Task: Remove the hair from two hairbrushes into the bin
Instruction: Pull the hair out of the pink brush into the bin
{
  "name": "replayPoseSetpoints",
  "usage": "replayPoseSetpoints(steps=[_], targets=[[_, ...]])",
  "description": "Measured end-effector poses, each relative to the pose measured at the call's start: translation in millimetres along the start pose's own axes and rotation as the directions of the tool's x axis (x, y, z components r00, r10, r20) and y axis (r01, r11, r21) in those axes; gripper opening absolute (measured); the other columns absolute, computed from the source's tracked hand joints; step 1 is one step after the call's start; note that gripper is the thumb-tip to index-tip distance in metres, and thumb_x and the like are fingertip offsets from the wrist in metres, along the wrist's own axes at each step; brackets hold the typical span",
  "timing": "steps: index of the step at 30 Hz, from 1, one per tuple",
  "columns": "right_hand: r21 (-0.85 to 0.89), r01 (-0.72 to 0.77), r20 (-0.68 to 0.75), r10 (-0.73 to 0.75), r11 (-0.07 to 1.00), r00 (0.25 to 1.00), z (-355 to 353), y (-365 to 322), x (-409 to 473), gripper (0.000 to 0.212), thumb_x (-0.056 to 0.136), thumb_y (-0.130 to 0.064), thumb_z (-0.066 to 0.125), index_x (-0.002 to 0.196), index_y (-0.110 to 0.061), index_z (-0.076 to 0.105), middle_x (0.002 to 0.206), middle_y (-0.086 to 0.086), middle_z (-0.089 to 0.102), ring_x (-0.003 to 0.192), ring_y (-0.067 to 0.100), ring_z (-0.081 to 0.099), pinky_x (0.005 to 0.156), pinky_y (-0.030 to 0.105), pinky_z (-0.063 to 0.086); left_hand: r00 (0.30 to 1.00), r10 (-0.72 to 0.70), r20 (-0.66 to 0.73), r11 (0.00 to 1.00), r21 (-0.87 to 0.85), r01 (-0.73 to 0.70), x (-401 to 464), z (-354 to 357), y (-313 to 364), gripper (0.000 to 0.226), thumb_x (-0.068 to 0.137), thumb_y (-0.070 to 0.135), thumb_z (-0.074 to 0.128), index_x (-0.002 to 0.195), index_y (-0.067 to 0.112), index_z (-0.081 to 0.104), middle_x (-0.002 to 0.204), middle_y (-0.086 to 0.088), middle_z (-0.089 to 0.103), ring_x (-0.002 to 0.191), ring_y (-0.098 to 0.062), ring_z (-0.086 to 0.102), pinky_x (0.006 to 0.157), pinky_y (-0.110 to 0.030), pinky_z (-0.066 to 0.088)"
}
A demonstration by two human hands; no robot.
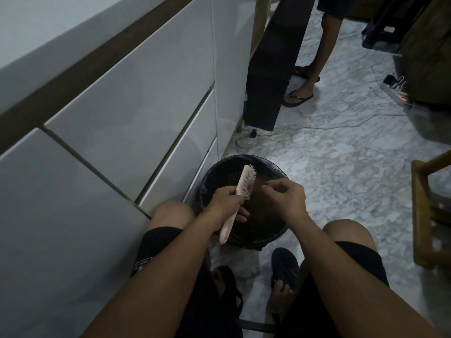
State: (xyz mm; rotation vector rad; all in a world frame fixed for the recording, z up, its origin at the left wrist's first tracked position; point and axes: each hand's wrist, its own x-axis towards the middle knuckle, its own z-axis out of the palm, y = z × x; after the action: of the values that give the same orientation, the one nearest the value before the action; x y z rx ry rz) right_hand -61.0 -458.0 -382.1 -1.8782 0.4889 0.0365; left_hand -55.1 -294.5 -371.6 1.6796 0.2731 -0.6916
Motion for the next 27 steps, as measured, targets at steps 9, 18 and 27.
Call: replayPoseSetpoints(steps=[9, 18, 27], targets=[[0.023, 0.155, 0.205, -0.157, 0.988, 0.966, 5.8, -4.7, -11.0, 0.057, 0.078, -0.016, 0.079, 0.130, -0.025, 0.058, 0.103, -0.004, 0.069, 0.088, 0.003, 0.066, 0.060, 0.015, 0.056, 0.999, -0.003, 0.047, 0.999, -0.034, 0.004, 0.8, 0.9, -3.9, 0.036, 0.094, 0.003, 0.051, 0.129, 0.004, 0.057, 0.102, -0.016, 0.070, 0.081, -0.027, 0.074, 0.068, -0.038, 0.062], [-0.105, 0.052, -0.021, -0.055, 0.993, 0.998, 1.3, -0.6, 2.2, 0.011, 0.088, -0.005, 0.066, 0.090, -0.013, 0.073, 0.081, 0.004, 0.072, 0.059, 0.011, 0.065, 0.058, 0.018, 0.056, 1.000, 0.004, -0.029, 0.999, 0.041, -0.003, 2.8, -1.1, -3.2, 0.036, 0.096, 0.006, 0.046, 0.131, 0.004, 0.051, 0.109, -0.013, 0.062, 0.071, -0.023, 0.072, 0.053, -0.031, 0.059], [0.020, -0.066, -0.205, 0.069, 0.998, 0.976, -5.3, 6.0, 10.7, 0.008, 0.090, -0.006, 0.063, 0.092, -0.009, 0.070, 0.086, 0.009, 0.071, 0.057, 0.010, 0.066, 0.051, 0.012, 0.051, 0.994, 0.019, -0.111, 0.996, -0.085, -0.029, 4.1, -3.8, -0.3, 0.029, 0.097, 0.011, 0.049, 0.123, 0.000, 0.054, 0.099, -0.019, 0.063, 0.060, -0.024, 0.068, 0.048, -0.030, 0.056]])
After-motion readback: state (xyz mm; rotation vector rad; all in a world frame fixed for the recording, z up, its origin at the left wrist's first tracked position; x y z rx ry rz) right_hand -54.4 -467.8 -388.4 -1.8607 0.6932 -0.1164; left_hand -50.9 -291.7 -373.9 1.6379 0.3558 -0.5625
